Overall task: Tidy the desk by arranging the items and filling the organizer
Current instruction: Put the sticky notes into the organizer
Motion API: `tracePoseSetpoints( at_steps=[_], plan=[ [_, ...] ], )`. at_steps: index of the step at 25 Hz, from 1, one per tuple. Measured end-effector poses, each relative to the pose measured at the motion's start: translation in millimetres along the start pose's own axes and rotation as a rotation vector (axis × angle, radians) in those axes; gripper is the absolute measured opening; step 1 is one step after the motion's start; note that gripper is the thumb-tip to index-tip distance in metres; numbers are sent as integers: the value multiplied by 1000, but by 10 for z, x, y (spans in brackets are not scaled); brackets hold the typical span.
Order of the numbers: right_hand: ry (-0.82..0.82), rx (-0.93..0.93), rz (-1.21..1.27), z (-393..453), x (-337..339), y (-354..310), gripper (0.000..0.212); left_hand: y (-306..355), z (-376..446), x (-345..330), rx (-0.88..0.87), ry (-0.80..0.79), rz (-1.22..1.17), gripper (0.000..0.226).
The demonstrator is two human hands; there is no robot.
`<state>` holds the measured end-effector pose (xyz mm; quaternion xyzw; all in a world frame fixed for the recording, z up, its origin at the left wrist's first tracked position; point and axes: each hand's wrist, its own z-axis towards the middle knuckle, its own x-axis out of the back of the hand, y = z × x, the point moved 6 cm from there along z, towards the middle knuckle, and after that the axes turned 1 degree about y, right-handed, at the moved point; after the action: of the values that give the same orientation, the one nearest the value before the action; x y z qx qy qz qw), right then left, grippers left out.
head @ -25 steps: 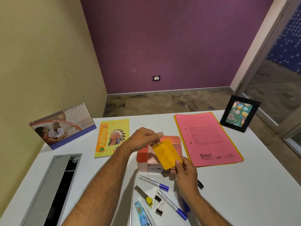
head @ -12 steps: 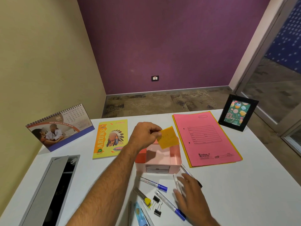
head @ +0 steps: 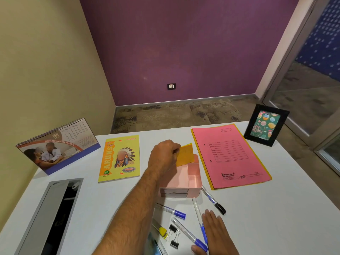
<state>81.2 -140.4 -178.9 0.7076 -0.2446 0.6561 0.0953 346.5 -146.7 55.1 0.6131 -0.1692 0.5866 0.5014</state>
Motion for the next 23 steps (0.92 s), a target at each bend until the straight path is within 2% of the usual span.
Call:
tracePoseSetpoints(
  at_steps=[6, 9, 17, 19, 23],
  plan=[
    [-23, -27, -42, 26, -9, 30, 106, 69, 62, 1, -55, 84, -3, 31],
    [25, -12, -27, 18, 15, 17, 108, 70, 77, -95, -19, 30, 23, 33],
    [107, 20, -35, -23, 51, 6, 94, 60, -84, -425, 31, -120, 111, 28],
    [92, 7, -50, -17, 24, 22, 93, 52, -106, -484, 24, -136, 167, 27],
    [-21, -61, -40, -16, -2, 32, 89, 5, -165, -548, 33, -137, 135, 41]
  ],
)
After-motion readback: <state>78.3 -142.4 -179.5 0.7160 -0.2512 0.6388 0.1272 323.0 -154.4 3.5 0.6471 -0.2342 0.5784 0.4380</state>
